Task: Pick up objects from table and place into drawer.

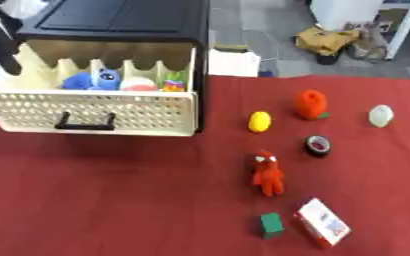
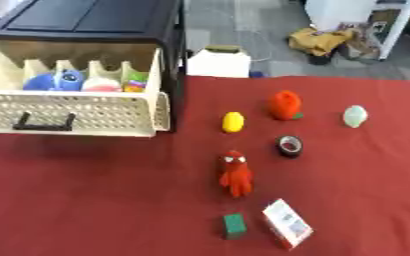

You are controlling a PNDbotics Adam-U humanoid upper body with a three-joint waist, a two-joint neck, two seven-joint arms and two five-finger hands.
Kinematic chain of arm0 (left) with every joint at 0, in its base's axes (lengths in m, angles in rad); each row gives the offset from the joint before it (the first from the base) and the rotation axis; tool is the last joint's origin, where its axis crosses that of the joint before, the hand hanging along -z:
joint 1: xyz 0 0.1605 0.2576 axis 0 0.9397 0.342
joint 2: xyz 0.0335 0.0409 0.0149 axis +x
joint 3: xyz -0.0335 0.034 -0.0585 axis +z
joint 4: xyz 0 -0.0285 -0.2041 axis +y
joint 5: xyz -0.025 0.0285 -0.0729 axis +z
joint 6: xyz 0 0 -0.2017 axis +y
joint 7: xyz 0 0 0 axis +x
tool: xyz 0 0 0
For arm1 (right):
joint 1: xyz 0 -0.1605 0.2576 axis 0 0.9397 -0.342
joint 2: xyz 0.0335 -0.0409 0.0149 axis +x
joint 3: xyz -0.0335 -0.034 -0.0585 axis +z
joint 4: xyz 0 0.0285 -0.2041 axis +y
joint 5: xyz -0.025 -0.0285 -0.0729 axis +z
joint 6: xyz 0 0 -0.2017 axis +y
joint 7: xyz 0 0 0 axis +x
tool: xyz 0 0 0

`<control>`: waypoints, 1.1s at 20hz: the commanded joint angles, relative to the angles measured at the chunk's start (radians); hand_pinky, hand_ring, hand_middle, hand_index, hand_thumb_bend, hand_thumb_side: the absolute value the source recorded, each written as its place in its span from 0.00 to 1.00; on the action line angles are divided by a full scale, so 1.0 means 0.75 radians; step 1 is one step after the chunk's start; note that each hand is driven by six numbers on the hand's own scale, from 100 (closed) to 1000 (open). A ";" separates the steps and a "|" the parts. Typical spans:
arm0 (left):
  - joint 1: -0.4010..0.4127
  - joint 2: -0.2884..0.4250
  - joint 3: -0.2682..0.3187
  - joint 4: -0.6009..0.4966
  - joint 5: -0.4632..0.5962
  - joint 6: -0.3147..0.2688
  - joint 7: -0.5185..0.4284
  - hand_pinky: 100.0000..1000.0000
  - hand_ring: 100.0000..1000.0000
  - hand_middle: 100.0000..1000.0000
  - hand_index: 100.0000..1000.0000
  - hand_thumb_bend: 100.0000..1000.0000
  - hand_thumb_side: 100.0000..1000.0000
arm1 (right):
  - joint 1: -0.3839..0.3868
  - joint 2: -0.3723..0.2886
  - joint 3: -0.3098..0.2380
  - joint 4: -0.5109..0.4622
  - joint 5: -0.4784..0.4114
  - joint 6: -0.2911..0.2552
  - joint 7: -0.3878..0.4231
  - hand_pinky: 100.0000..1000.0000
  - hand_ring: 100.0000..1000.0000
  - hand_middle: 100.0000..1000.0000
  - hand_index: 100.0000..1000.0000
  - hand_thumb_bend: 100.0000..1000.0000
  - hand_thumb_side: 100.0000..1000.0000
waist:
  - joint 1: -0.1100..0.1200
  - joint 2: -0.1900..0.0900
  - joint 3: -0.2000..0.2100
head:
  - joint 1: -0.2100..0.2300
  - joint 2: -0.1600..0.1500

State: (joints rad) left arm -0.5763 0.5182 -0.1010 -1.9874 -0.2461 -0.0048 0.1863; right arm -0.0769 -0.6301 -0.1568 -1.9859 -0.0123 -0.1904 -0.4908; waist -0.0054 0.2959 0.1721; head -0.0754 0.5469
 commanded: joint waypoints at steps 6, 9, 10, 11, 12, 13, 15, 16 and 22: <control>-0.044 0.258 -0.025 -0.017 -0.144 0.018 -0.108 0.33 0.30 0.38 0.78 0.00 1.00 | 0.055 0.032 0.057 -0.019 0.088 -0.141 -0.144 0.51 0.61 0.50 0.74 0.00 1.00 | 0.014 -0.024 -0.004 | 0.016 0.040; -0.049 0.275 -0.026 -0.017 -0.199 0.034 -0.149 0.33 0.30 0.38 0.78 0.00 1.00 | 0.064 0.040 0.081 -0.019 0.110 -0.164 -0.188 0.51 0.61 0.50 0.74 0.00 1.00 | 0.014 -0.023 -0.005 | 0.018 0.041; -0.040 0.284 -0.036 -0.017 -0.219 0.040 -0.160 0.32 0.35 0.43 0.80 0.00 1.00 | 0.073 0.044 0.084 -0.019 0.120 -0.164 -0.196 0.51 0.61 0.50 0.74 0.00 1.00 | 0.022 -0.021 -0.003 | 0.013 0.038; -0.029 0.302 -0.054 -0.017 -0.237 0.045 -0.173 0.32 0.35 0.43 0.80 0.00 1.00 | 0.081 0.047 0.088 -0.019 0.133 -0.163 -0.200 0.51 0.61 0.50 0.74 0.00 1.00 | 0.028 -0.021 -0.004 | 0.009 0.036; -0.020 0.324 -0.076 -0.017 -0.254 0.050 -0.188 0.32 0.36 0.44 0.80 0.00 1.00 | 0.087 0.050 0.091 -0.019 0.147 -0.162 -0.203 0.51 0.61 0.50 0.74 0.00 1.00 | 0.033 -0.021 -0.005 | 0.007 0.035; -0.013 0.348 -0.101 -0.017 -0.271 0.055 -0.204 0.32 0.38 0.45 0.80 0.00 1.00 | 0.092 0.053 0.094 -0.019 0.160 -0.161 -0.207 0.51 0.61 0.50 0.74 0.00 1.00 | 0.037 -0.020 -0.007 | 0.006 0.033; -0.001 0.399 -0.152 -0.017 -0.304 0.069 -0.236 0.34 0.40 0.46 0.80 0.00 1.00 | 0.097 0.058 0.098 -0.019 0.180 -0.157 -0.215 0.51 0.61 0.49 0.74 0.00 1.00 | 0.041 -0.019 -0.010 | 0.005 0.027; 0.009 0.424 -0.177 -0.017 -0.319 0.077 -0.251 0.34 0.41 0.47 0.80 0.00 1.00 | 0.098 0.061 0.101 -0.019 0.186 -0.155 -0.219 0.51 0.61 0.49 0.74 0.00 1.00 | 0.042 -0.019 -0.012 | 0.006 0.024; 0.053 0.581 -0.334 -0.017 -0.318 0.117 -0.348 0.40 0.52 0.53 0.82 0.00 1.00 | 0.078 0.075 0.115 -0.019 0.189 -0.161 -0.216 0.51 0.61 0.50 0.74 0.00 0.99 | 0.039 -0.015 -0.035 | 0.018 0.021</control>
State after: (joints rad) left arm -0.5296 0.8988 -0.3398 -1.9879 -0.4871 0.0790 -0.0607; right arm -0.0116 -0.5615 -0.0671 -1.9858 0.1222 -0.3083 -0.6522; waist 0.0240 0.2980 0.1444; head -0.0658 0.5693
